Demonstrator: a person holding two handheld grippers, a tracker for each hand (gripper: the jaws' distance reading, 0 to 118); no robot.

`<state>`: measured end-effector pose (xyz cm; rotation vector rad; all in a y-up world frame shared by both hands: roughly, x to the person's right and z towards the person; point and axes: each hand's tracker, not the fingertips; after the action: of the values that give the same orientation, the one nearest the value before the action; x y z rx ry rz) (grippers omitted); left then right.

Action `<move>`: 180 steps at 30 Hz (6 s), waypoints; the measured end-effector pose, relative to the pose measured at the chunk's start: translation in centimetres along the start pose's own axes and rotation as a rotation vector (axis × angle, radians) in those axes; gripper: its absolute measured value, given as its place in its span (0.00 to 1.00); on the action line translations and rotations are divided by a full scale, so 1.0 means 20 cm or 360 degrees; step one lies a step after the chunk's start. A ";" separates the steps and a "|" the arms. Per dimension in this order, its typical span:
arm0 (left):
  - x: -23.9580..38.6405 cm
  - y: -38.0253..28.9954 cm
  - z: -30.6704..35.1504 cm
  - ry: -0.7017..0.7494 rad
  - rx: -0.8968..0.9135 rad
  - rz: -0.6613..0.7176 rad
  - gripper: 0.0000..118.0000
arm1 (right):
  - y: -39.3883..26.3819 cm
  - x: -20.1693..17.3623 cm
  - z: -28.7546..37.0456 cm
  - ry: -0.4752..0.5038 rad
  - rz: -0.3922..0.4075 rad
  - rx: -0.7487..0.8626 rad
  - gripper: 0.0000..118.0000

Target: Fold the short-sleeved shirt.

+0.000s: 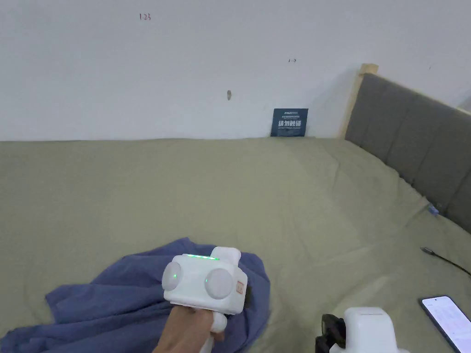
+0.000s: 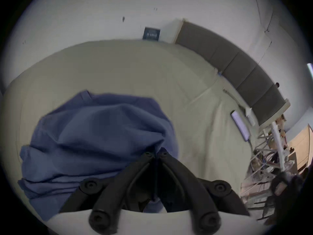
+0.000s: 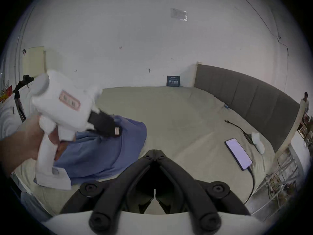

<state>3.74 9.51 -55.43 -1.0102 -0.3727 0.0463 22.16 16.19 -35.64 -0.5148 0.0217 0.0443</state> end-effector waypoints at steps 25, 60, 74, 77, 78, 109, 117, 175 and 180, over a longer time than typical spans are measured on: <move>-0.45 -0.83 1.41 0.0476 0.0728 0.0240 0.00 | 0.00 -0.18 0.19 0.0139 0.0022 0.0135 0.00; -1.25 -0.62 0.73 0.0708 0.0116 0.0544 0.90 | -0.04 -0.37 -0.12 0.0221 0.0150 -0.0056 0.00; -1.39 -0.55 0.51 0.0605 -0.0013 0.0385 0.10 | 0.08 -0.19 -0.43 0.0143 0.0028 -0.0190 0.00; -1.24 -0.61 0.60 0.0653 0.0061 0.0339 0.10 | 0.19 -0.12 -0.60 0.0142 0.0007 -0.0231 0.00; -1.23 -0.62 0.59 0.0655 0.0065 0.0332 0.10 | 0.23 -0.11 -0.67 0.0135 0.0004 -0.0247 0.00; -1.30 -0.59 1.00 0.0660 0.0253 0.0480 0.11 | 0.50 -0.07 -0.83 0.0205 0.0069 -0.0410 0.04; -1.22 -0.61 1.72 0.0834 0.0509 0.0514 0.11 | 0.75 0.06 -0.35 0.0290 -0.0040 -0.0178 0.04; -1.67 0.03 0.94 0.1187 0.0400 0.0454 0.10 | 0.84 -0.40 -1.39 0.0048 0.0045 -0.0223 0.04; -1.57 -0.20 1.07 0.1127 0.0416 0.0463 0.10 | 0.69 -0.27 -1.10 0.0131 -0.0025 -0.0219 0.04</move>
<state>-33.15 18.34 -50.87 -0.7548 0.4197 -0.0027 15.90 17.15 -61.42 -0.6544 0.0959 0.0090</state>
